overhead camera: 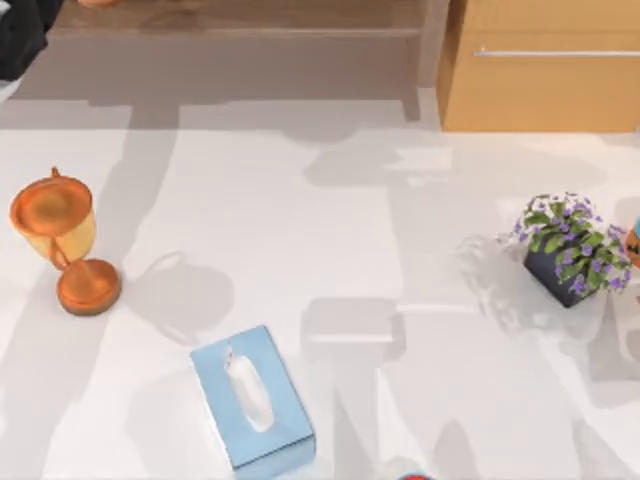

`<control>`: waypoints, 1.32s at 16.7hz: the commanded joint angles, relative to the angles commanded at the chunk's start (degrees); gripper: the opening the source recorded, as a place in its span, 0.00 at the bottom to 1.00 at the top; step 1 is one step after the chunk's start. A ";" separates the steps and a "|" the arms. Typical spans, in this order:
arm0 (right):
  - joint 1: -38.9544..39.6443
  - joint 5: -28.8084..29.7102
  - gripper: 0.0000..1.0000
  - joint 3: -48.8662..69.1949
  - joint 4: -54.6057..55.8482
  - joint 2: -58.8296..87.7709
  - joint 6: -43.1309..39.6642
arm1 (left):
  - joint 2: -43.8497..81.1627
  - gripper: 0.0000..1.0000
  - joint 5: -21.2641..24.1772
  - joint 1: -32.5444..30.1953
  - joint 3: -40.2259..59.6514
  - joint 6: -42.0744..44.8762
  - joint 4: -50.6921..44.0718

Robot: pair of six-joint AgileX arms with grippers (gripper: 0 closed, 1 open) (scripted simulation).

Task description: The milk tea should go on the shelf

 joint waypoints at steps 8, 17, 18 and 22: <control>0.00 0.00 1.00 0.00 0.00 0.00 0.00 | 0.61 0.00 -0.05 0.21 0.71 0.09 0.12; 0.00 0.00 1.00 0.00 0.00 0.00 0.00 | 7.51 0.00 0.57 0.56 4.69 0.07 2.80; 0.00 0.00 1.00 0.00 0.00 0.00 0.00 | 8.26 0.00 0.64 0.60 5.12 0.08 3.09; 0.00 0.00 1.00 0.00 0.00 0.00 0.00 | 10.06 0.00 0.84 0.72 6.16 0.08 3.86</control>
